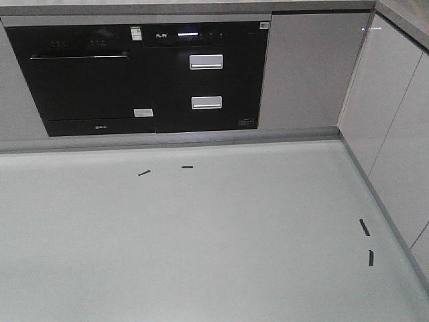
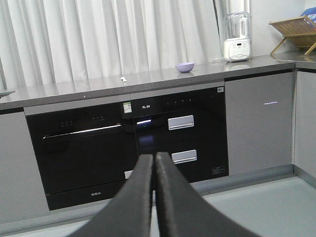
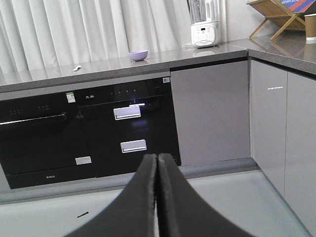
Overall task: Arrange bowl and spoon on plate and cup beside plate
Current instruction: 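Drive the base toward the counter holding the green spoon and lilac bowl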
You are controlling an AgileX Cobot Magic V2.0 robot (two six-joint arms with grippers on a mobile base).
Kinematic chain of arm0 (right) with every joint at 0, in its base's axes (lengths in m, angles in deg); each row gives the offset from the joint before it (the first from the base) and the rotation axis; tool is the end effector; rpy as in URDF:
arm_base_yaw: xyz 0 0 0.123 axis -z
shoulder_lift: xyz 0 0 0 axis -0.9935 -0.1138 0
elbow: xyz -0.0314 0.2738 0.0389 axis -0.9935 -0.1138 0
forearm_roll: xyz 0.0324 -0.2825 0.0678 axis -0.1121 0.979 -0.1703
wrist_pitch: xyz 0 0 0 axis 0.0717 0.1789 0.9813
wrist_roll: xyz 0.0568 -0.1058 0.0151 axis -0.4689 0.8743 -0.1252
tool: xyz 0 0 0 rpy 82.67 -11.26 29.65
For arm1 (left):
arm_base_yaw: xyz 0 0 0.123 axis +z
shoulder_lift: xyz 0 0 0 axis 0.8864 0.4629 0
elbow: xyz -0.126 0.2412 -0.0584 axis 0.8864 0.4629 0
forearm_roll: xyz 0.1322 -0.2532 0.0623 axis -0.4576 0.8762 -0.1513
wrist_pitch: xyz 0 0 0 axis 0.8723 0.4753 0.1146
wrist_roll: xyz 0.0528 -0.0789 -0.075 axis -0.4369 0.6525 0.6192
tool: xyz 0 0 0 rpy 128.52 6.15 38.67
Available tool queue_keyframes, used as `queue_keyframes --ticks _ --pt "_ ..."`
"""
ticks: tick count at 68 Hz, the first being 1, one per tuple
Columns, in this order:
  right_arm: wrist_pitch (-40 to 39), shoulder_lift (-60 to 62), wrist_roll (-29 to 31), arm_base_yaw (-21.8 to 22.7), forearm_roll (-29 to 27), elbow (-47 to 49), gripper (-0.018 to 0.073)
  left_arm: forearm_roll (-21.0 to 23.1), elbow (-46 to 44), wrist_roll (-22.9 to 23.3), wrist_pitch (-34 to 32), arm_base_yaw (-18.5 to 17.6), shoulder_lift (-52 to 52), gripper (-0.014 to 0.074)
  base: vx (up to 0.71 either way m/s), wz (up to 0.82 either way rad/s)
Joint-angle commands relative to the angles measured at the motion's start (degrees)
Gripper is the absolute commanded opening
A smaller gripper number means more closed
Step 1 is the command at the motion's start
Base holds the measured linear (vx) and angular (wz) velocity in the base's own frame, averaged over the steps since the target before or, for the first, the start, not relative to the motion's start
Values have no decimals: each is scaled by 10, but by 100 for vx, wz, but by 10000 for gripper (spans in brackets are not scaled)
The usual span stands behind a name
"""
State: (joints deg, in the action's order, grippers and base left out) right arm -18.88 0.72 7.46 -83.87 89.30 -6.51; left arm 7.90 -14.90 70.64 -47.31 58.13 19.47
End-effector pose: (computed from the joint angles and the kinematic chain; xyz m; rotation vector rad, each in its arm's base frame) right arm 0.1347 0.0005 0.1999 0.1034 1.5455 0.1109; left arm 0.1340 -0.0102 0.2066 0.0809 1.4966 -0.0339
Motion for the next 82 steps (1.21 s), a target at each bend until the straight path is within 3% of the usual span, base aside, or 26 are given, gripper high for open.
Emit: queue_keyframes --ticks 1,82 --pt "-40 6 1 2 4 -2 -11 1 -5 4 -40 1 -8 -6 0 0" --pt "-41 6 1 2 4 -2 -11 1 -5 4 -40 1 -8 -6 0 0"
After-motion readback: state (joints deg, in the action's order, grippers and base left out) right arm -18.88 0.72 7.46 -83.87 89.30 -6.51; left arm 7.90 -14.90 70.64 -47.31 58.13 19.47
